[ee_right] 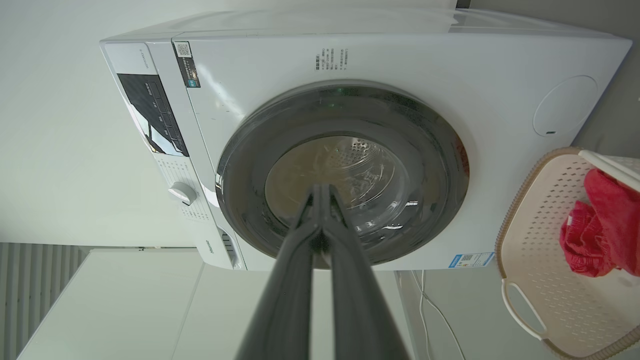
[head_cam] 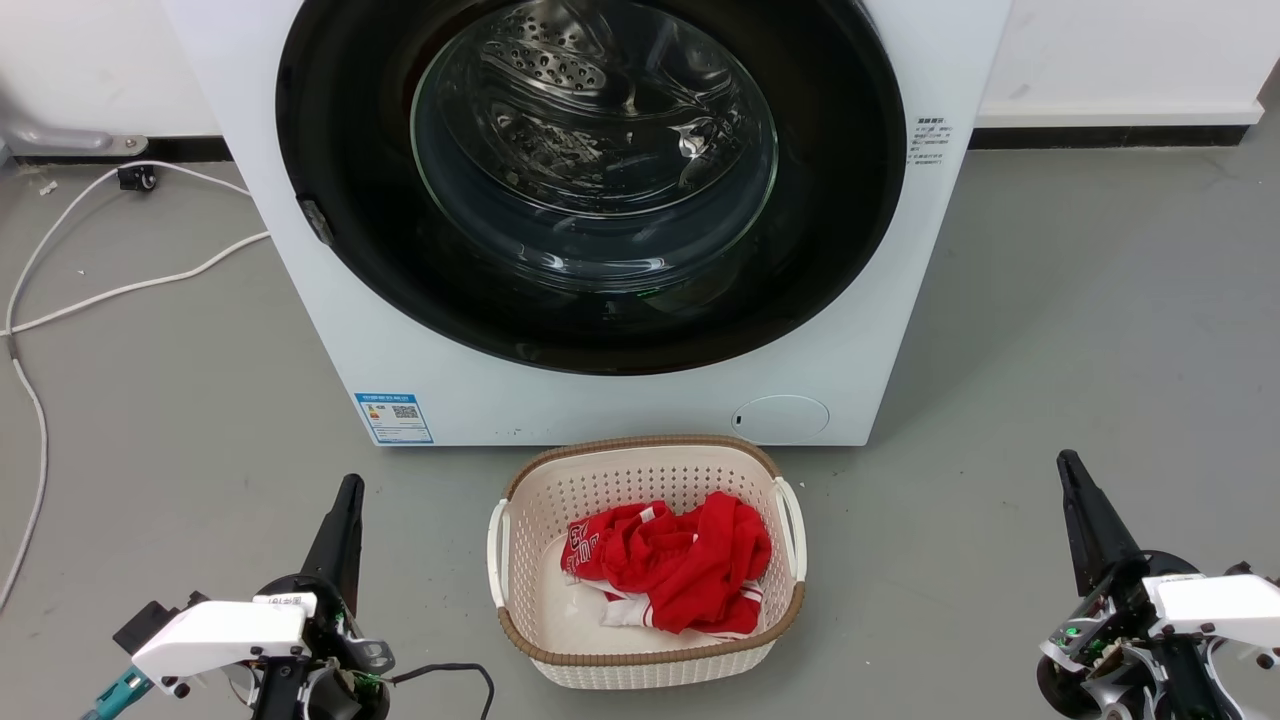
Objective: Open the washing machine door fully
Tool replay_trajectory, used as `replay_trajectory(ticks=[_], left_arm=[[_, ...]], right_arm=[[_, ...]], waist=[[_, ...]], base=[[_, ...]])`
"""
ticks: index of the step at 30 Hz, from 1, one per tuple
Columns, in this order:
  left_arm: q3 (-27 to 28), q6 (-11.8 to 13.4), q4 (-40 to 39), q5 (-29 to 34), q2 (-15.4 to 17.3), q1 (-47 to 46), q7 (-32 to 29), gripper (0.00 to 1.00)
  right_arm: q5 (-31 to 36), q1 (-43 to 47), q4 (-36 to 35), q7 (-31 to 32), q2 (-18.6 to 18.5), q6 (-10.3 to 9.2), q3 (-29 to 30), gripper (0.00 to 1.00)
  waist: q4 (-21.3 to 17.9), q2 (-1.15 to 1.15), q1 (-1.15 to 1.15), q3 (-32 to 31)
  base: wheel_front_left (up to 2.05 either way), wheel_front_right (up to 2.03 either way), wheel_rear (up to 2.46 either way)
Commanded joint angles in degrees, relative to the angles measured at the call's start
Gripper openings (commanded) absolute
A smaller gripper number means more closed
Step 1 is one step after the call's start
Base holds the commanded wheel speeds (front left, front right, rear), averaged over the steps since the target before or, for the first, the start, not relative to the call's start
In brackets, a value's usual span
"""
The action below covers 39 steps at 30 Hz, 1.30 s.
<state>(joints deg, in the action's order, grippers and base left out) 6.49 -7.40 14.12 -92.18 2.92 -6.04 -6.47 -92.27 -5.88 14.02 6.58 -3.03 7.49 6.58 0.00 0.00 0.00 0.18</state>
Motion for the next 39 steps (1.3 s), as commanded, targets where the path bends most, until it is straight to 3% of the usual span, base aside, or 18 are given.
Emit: replay_trajectory(ticks=[1, 8, 9, 25, 31, 39], left_arm=[[0.08, -0.2, -0.03, -0.05, -0.05, -0.45, -0.1, 0.0], [0.08, -0.2, -0.04, -0.05, -0.05, -0.44, -0.1, 0.0], [0.08, -0.2, -0.04, -0.05, -0.05, -0.44, -0.1, 1.0], [-3.78, 0.01, -2.85, 1.66, -0.05, 0.36, 4.01, 1.0], [-4.42, 0.0, -5.25, 4.41, -0.04, 0.1, 5.54, 1.0], [-4.13, -0.02, -8.61, 12.11, -0.03, -0.09, 7.43, 1.0]], right_arm=[[0.08, -0.76, 0.06, -0.03, 0.25, 0.0, -0.05, 0.0], [0.08, -0.76, 0.06, -0.03, 0.25, 0.0, -0.05, 0.0], [0.08, -0.76, 0.06, -0.03, 0.25, 0.0, -0.05, 1.0], [2.33, 1.77, -2.47, -4.01, 0.04, 0.0, -1.74, 1.0], [8.51, 1.92, -4.37, -5.55, 0.05, 0.0, -1.71, 1.0], [21.58, 2.23, -8.0, -7.46, 0.06, 0.0, -2.87, 1.0]], waist=[[0.0, 0.0, 0.0, 0.0], [0.0, 0.0, 0.0, 0.0], [0.0, 0.0, 0.0, 0.0], [0.14, 0.0, 0.0, -0.01], [0.1, 0.0, 0.0, 0.06], [-0.02, 0.0, 0.0, 0.25]], base=[[0.0, 0.0, 0.0], [0.0, 0.0, 0.0], [0.0, 0.0, 0.0], [0.0, 0.0, 0.0], [0.0, 0.0, 0.0], [0.0, 0.0, 0.0]])
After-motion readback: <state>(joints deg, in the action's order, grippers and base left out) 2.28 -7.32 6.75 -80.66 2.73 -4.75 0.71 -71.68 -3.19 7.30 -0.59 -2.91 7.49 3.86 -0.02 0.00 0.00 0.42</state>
